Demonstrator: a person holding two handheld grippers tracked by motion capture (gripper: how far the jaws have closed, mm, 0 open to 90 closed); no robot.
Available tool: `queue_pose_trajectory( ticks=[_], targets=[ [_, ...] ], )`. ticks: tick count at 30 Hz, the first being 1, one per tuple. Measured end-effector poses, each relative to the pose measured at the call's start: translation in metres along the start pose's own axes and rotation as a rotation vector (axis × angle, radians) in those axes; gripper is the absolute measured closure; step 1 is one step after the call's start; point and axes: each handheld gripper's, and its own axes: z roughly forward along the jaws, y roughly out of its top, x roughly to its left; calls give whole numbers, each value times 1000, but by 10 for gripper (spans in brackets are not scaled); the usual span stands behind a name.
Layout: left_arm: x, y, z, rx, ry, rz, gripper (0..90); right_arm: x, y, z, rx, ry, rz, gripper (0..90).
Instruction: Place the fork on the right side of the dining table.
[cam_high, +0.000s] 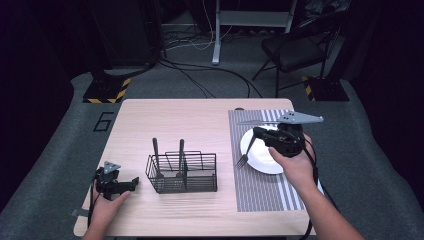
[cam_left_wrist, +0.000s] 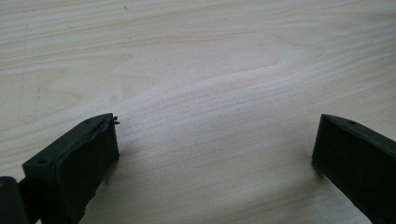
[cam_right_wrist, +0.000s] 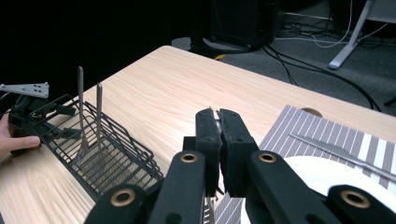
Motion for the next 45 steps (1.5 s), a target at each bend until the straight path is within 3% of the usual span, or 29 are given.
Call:
queue_pose_trajectory(
  ticks=[19, 45],
  targets=[
    [0, 0, 0, 0, 0, 0, 1, -6, -31, 4, 10, -59, 6, 870],
    [0, 0, 0, 0, 0, 0, 1, -14, -66, 8, 44, -76, 65, 870]
  ],
)
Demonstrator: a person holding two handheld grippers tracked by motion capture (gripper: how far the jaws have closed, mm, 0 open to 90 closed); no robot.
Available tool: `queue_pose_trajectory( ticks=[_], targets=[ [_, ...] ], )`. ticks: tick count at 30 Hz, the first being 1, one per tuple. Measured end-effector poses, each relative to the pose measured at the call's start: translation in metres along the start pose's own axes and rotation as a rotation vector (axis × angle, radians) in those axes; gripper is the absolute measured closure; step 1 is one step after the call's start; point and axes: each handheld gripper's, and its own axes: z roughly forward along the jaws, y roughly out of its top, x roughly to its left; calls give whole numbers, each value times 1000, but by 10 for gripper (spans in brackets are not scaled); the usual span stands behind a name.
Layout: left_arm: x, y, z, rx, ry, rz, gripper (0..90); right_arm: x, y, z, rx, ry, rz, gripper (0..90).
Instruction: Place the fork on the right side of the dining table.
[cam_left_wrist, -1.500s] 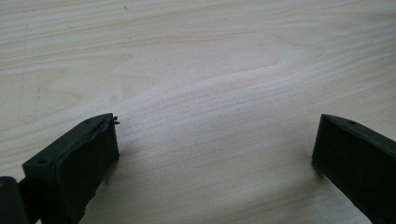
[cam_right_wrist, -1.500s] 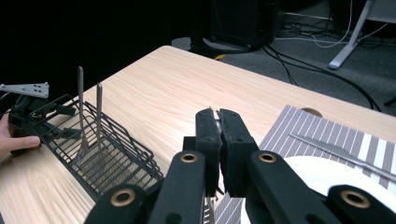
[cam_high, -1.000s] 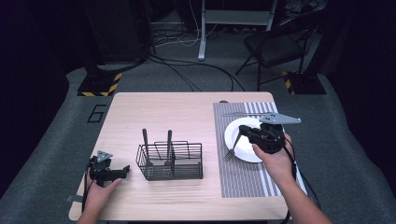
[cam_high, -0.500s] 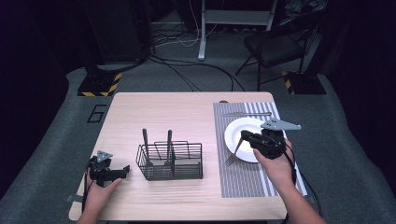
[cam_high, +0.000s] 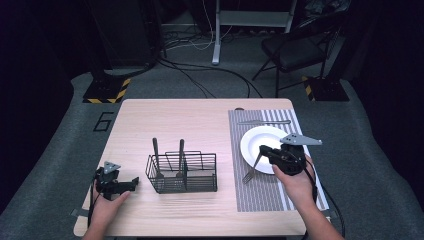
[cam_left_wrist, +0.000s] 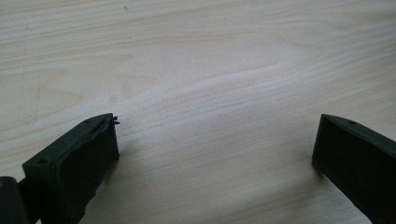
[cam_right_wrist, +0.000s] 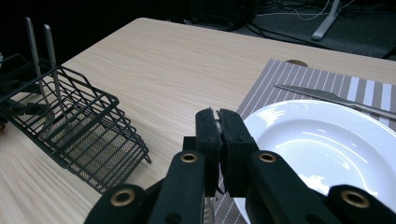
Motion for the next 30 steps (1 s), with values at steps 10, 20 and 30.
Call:
queue_pose_trajectory(
  ticks=[10, 20, 30],
  targets=[
    [0, 0, 0, 0, 0, 0, 1, -8, -8, -3, -7, -9, 47, 868],
    [0, 0, 0, 0, 0, 0, 1, -24, -19, -11, -24, -27, 113, 857],
    [0, 0, 0, 0, 0, 0, 1, -42, -37, -21, -61, -17, 231, 854]
  ],
)
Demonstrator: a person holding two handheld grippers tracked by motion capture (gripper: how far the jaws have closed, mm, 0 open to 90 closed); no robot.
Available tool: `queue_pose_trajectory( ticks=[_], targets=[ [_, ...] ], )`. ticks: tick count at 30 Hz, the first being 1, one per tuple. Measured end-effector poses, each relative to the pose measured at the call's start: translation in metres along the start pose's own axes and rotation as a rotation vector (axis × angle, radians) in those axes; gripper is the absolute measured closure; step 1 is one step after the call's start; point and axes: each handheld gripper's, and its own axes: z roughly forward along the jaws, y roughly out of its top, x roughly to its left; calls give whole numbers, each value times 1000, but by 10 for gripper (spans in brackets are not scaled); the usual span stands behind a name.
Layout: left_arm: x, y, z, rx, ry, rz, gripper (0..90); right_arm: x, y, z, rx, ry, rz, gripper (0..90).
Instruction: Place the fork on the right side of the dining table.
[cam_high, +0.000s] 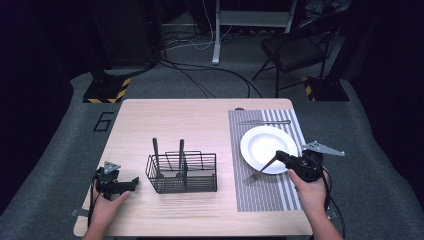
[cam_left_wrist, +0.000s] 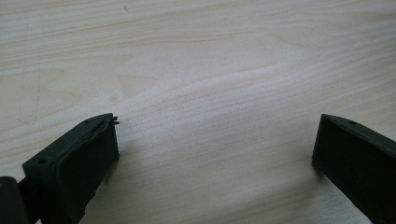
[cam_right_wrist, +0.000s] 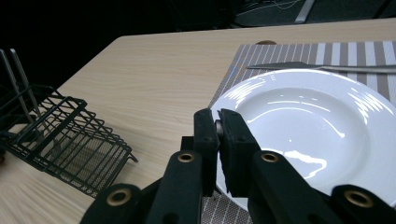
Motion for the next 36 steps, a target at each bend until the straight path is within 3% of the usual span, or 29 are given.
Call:
queue_pose_trajectory(
  ticks=[7, 15, 18, 19, 23, 30, 36],
  targets=[
    [0, 0, 0, 0, 0, 0, 1, -23, -14, -6, -27, 4, 112, 848],
    [0, 0, 0, 0, 0, 1, 1, -42, -28, -9, -41, -3, 215, 836],
    [0, 0, 0, 0, 0, 1, 1, -48, -32, -9, -44, -7, 233, 833],
    [0, 0, 0, 0, 0, 0, 1, -53, -36, -9, -46, -4, 265, 830],
    [0, 0, 0, 0, 0, 0, 1, -61, -42, -9, -51, 2, 315, 830],
    [0, 0, 0, 0, 0, 0, 1, -72, -53, -8, -75, 9, 348, 822],
    [0, 0, 0, 0, 0, 0, 1, -79, -61, -8, -79, 16, 417, 819]
  ],
)
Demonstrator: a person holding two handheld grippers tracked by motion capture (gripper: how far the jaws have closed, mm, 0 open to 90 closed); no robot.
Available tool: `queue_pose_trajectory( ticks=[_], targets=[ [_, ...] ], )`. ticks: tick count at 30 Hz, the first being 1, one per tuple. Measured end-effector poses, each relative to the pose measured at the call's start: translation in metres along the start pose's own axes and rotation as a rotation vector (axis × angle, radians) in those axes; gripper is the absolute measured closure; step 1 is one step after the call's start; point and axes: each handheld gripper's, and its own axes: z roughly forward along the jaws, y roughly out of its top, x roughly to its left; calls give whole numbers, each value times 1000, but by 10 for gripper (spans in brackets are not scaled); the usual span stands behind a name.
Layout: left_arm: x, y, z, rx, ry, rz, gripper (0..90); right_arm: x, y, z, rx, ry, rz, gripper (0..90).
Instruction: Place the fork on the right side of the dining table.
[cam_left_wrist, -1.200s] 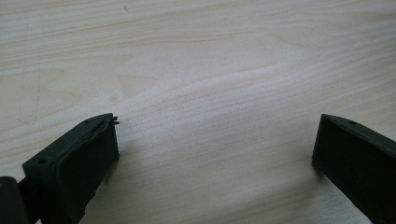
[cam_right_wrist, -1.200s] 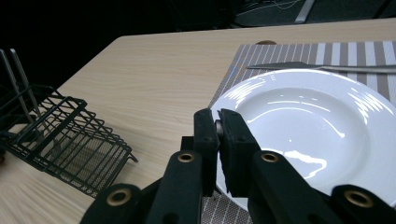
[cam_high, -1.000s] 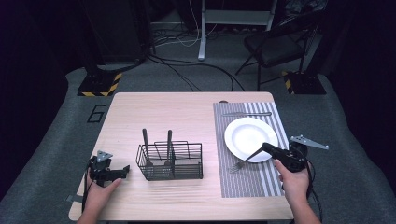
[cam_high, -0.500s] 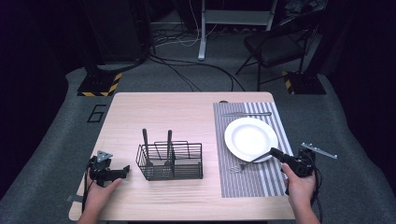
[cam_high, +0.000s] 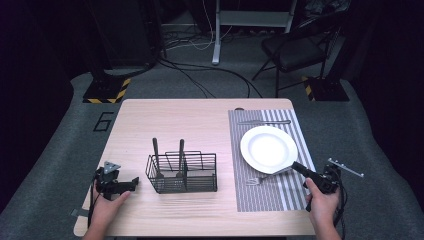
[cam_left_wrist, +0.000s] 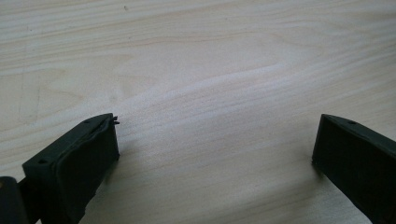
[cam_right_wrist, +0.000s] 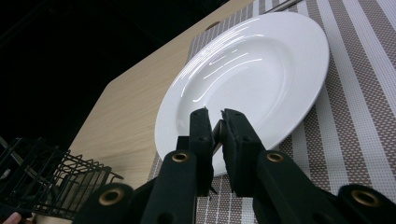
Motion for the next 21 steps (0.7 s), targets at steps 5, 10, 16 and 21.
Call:
queue_pose_trajectory(
  ticks=[5, 10, 16, 21],
  targets=[
    [0, 0, 0, 0, 0, 0, 1, -8, -5, -2, -2, 2, 56, 817],
    [0, 0, 0, 0, 0, 0, 1, -16, -10, -4, -6, 4, 118, 815],
    [0, 0, 0, 0, 0, 0, 1, -23, -14, -4, -12, 0, 158, 809],
    [0, 0, 0, 0, 0, 0, 1, -29, -17, -5, -14, -6, 198, 807]
  ],
)
